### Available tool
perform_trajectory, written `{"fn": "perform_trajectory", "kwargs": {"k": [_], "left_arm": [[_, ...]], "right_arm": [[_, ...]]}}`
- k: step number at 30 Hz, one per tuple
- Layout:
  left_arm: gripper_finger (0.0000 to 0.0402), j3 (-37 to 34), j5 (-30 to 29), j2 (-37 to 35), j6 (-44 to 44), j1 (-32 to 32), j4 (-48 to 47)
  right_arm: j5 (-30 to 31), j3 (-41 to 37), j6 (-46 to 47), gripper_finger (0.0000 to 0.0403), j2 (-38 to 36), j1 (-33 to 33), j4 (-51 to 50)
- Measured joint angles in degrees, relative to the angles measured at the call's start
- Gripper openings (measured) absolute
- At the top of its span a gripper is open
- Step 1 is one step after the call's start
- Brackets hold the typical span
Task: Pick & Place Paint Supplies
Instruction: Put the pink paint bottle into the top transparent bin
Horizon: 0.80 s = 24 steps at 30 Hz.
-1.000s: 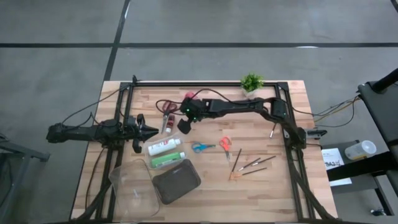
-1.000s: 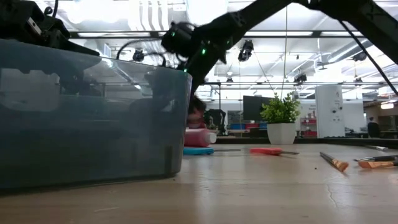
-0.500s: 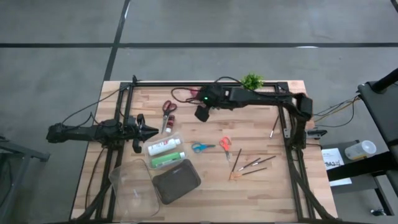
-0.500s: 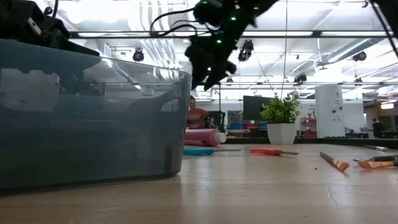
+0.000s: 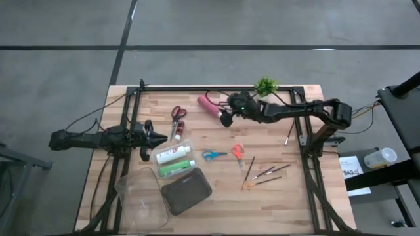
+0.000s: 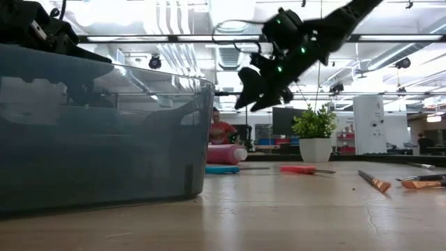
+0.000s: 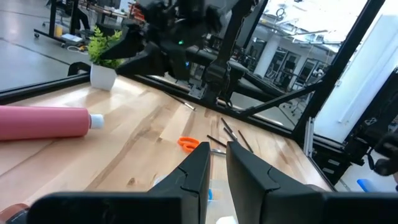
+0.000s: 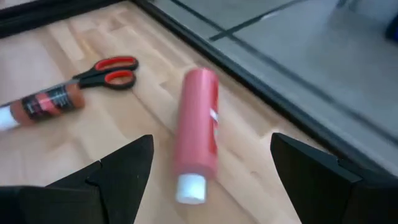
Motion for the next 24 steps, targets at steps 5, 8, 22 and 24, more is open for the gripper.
{"fn": "perform_trajectory", "kwargs": {"k": [5, 8, 22, 24], "left_arm": [[0.0062, 0.0, 0.0, 0.0, 0.0, 0.0, 0.0], [0.0062, 0.0, 0.0, 0.0, 0.0, 0.0, 0.0], [0.0062, 0.0, 0.0, 0.0, 0.0, 0.0, 0.0], [0.0062, 0.0, 0.0, 0.0, 0.0, 0.0, 0.0]], "right_arm": [[-7.1, -2.2, 0.2, 0.0322, 1.7, -0.9, 7.4], [-7.1, -2.3, 0.3, 0.0322, 3.4, -1.0, 7.7], [-7.5, -0.1, 0.5, 0.0322, 12.3, 0.0, 7.6], [-7.5, 1.4, 0.1, 0.0322, 13.1, 0.0, 8.0]]}}
